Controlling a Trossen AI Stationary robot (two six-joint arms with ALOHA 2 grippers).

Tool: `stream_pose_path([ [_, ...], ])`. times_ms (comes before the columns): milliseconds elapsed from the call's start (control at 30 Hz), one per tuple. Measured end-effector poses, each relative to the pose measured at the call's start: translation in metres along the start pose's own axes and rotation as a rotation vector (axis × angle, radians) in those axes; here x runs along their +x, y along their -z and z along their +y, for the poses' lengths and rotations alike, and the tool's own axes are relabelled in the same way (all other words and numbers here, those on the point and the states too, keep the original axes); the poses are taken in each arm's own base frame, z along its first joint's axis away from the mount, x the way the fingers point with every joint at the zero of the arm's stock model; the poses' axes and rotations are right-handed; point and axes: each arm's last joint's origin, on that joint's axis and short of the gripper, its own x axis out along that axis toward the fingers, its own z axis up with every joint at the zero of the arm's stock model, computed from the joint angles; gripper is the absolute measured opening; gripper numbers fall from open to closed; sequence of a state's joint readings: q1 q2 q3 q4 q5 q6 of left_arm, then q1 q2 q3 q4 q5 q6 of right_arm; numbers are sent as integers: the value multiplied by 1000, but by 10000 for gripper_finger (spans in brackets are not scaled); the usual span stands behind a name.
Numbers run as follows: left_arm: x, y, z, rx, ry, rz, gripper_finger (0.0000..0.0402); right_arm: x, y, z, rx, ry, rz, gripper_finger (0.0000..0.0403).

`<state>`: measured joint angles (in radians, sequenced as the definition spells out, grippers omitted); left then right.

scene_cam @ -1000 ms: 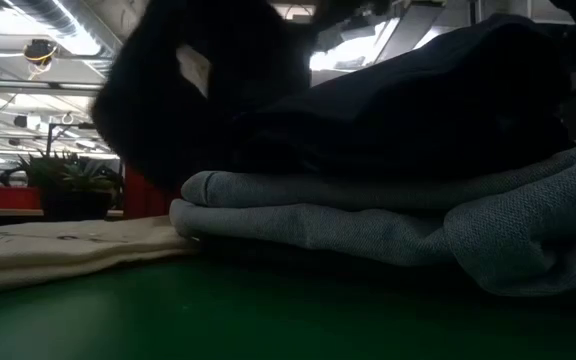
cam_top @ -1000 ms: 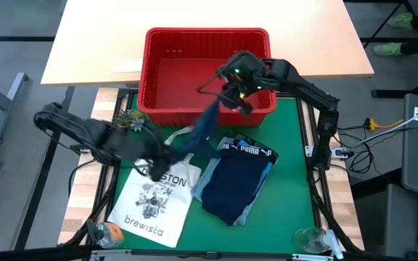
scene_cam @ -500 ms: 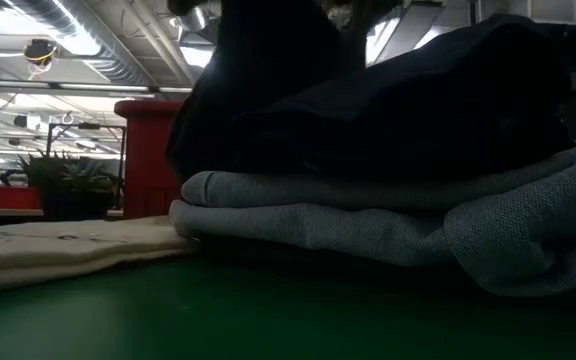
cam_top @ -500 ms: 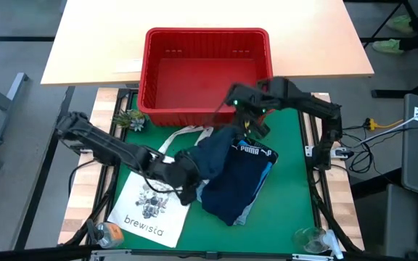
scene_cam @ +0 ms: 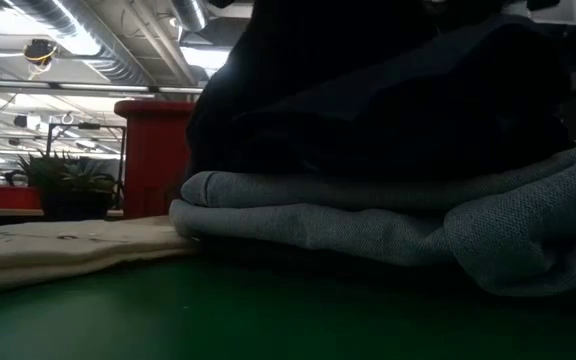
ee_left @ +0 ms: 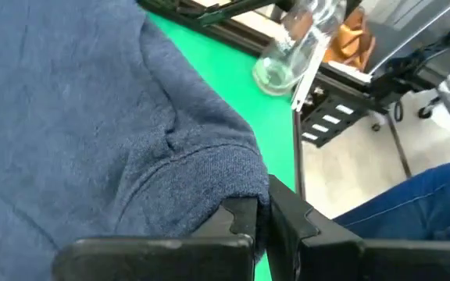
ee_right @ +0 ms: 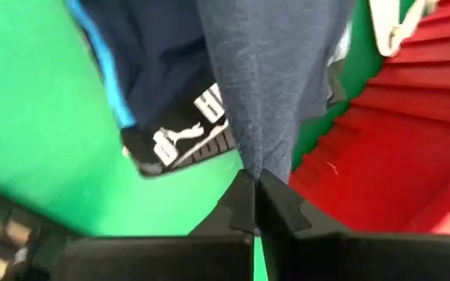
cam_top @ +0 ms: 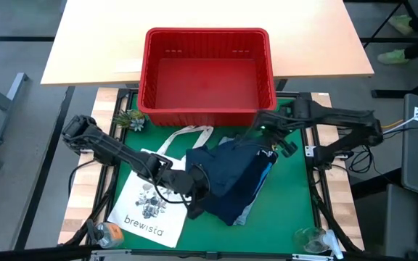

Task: Fold Laundry from Bin
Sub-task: Fold the gray short

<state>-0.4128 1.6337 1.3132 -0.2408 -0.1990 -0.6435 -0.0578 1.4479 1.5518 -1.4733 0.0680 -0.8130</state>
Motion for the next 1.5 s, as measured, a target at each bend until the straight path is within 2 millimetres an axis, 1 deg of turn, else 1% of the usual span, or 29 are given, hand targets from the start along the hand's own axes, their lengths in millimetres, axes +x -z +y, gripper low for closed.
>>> stream_pose_path([
  [67, 0, 0, -3, -1, 15, -12, 4, 5, 6, 7, 33, 38, -40, 1],
  [167, 8, 3, -6, -4, 34, -23, 4, 19, 12, 15, 57, 63, -64, 1],
  [400, 37, 11, -15, -16, 181, -49, 4, 51, 25, 33, 95, -60, 11, 1],
  [567, 59, 27, -19, -8, 229, -35, 4, 67, 29, 42, 114, -162, 21, 1],
  [700, 73, 40, -19, -1, 224, -7, 7, 76, 31, 48, 135, -243, 3, 1],
  [767, 78, 45, -19, 0, 219, 10, 13, 79, 32, 49, 135, -260, 6, 1],
  [967, 88, 52, -18, 0, 230, 6, 30, 83, 34, 49, 132, -226, 48, 1],
  [1133, 88, 53, -18, 1, 232, 17, 38, 83, 33, 49, 135, -225, 34, 3],
  [1200, 88, 54, -18, -14, 242, 30, 43, 83, 32, 48, 135, -218, 27, 10],
  [1300, 88, 54, -18, -83, 257, 58, 56, 83, 32, 48, 136, -216, 21, 26],
  [1400, 88, 54, -18, -122, 260, 70, 76, 83, 32, 48, 137, -215, 26, 46],
  [1500, 88, 54, -19, -124, 267, 73, 100, 83, 32, 48, 137, -214, 29, 71],
])
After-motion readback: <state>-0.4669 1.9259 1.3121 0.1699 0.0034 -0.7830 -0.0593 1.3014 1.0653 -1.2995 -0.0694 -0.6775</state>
